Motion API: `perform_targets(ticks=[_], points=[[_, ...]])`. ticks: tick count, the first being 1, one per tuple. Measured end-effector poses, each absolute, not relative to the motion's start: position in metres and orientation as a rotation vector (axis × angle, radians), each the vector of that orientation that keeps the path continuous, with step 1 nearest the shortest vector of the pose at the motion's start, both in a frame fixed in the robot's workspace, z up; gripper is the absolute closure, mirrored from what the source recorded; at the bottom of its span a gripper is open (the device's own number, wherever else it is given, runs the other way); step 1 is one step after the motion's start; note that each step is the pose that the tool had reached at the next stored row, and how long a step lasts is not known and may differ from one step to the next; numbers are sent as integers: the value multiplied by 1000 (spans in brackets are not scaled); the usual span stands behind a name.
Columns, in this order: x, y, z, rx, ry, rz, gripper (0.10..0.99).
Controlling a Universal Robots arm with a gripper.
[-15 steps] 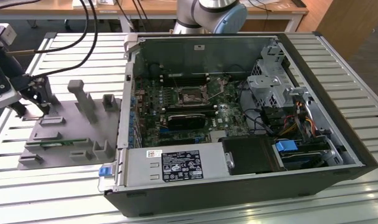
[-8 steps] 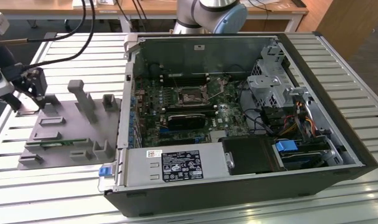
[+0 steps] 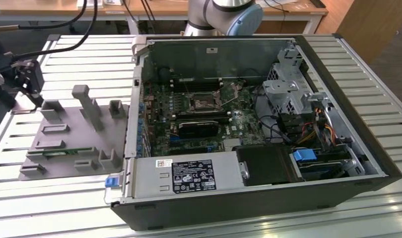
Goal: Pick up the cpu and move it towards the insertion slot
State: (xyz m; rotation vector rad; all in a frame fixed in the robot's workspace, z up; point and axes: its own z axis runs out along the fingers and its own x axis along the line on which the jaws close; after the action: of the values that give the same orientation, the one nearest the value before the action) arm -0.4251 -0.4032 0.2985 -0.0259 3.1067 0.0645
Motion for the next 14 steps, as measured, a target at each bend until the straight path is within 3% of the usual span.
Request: perform_targets(ticks=[14], points=[[-425, -403, 331, -26, 3098, 64, 545]])
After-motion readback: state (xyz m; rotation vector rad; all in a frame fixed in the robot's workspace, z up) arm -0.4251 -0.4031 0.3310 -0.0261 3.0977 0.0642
